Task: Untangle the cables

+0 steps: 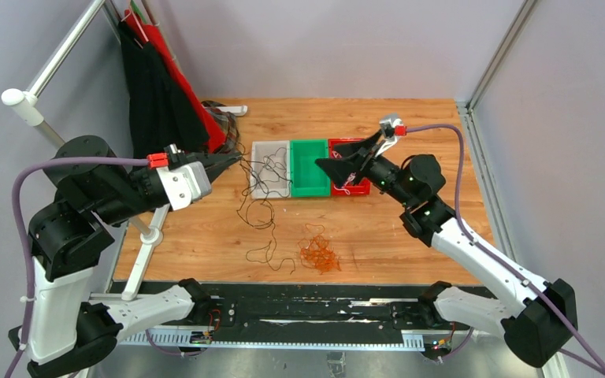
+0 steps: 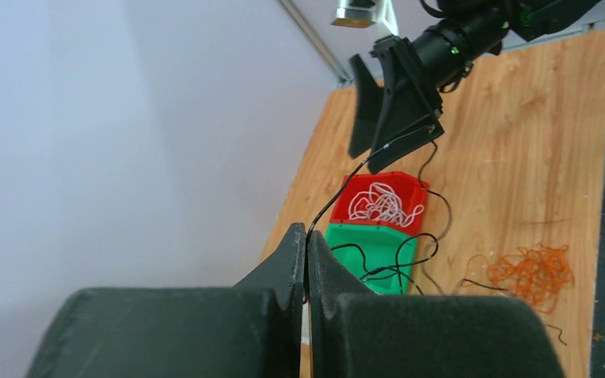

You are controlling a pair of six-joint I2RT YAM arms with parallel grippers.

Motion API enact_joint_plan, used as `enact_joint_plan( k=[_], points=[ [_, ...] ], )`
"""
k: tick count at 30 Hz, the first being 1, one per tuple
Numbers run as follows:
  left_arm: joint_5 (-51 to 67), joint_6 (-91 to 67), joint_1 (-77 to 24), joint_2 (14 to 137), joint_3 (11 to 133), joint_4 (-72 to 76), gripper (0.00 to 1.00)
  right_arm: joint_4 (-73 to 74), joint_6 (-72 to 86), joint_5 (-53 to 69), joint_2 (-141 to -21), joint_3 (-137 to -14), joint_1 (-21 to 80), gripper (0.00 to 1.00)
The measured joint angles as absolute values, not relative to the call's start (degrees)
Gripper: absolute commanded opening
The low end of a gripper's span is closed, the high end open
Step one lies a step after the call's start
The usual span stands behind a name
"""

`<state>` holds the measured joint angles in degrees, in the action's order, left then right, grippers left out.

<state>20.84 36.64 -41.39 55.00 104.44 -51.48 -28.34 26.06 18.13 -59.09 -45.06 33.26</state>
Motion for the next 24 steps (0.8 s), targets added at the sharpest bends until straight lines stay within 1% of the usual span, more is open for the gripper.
enact_joint_plan(
  k=[8, 13, 17, 20, 24],
  points=[
    [25.5, 34.3, -41.4, 55.0, 101.8, -51.4, 0.00, -35.5, 24.9, 29.7, -64.0, -54.2, 43.9, 0.76],
    [28.0, 32.4, -41.4, 55.6, 100.7, -51.3, 0.00, -37.3, 24.1, 33.4, -66.7, -58.5, 48.1, 0.76],
    [29.3, 31.0, -41.4, 56.5, 100.7, -51.3, 0.01, -37.7, 23.6, 35.3, -69.3, -61.5, 50.3, 0.72],
    [29.8, 30.2, -41.4, 57.0, 100.7, -51.1, 0.00, -37.7, 23.0, 36.6, -71.1, -63.2, 52.0, 0.66],
    [30.4, 29.4, -41.4, 57.5, 100.7, -51.1, 0.00, -37.6, 22.7, 37.5, -74.1, -65.6, 53.6, 0.50]
  ],
)
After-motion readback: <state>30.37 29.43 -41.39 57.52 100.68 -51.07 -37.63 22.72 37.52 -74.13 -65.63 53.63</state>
